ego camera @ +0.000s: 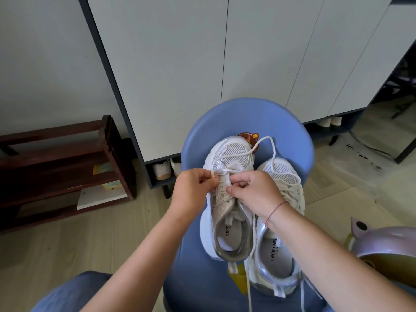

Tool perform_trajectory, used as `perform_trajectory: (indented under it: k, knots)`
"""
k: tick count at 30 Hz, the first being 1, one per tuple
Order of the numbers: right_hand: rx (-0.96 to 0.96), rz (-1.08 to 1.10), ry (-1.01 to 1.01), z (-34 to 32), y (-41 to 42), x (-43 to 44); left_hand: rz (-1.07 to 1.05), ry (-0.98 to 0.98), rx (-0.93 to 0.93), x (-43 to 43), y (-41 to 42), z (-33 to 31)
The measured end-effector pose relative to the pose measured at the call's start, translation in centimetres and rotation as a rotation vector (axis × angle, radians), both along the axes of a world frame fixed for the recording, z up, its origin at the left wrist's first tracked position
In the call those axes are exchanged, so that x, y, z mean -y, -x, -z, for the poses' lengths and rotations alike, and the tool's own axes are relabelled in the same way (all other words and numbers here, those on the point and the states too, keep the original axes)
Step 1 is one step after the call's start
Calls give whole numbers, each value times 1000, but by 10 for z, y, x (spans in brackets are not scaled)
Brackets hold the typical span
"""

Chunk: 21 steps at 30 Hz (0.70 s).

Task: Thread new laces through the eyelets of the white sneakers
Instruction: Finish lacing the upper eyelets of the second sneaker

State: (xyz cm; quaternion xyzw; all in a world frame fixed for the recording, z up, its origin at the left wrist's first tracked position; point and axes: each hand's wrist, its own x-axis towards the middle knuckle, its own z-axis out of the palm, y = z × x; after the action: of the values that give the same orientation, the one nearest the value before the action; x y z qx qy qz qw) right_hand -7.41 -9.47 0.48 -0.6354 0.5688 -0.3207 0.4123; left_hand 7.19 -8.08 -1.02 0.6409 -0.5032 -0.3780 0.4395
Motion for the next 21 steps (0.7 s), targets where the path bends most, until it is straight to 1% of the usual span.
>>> perform_trajectory:
  k: [5,8,9,10,12,13,14,15,16,18,19,21]
  knots:
    - [72,-48,-23,-3,2,-1,-3,34,110,2,0,-1]
    - [76,-84,-40,-4,6,0,-3,48,148,1,-1,-3]
    - [79,-98,-44,-4,6,0,-1,72,202,1,1,-3]
    - [85,-108,-50,-4,6,0,4,109,307,0,3,-4]
    - [106,-113,-70,-4,6,1,23,183,570,-2,9,-6]
    - [111,-111,-79,-4,5,1,29,208,635,-3,11,-6]
    - [112,-107,-84,-3,5,1,31,218,628,-3,12,-5]
    - [109,-103,-84,-2,5,2,24,203,531,-3,11,-3]
    - [101,-99,-80,-1,6,2,6,166,366,-1,9,-1]
    - [87,-86,-72,0,7,2,-35,36,-16,0,4,1]
    - [91,-78,-73,0,7,2,-45,-34,-173,0,2,3]
    - [101,-63,-79,1,8,4,-24,-139,-399,1,0,9]
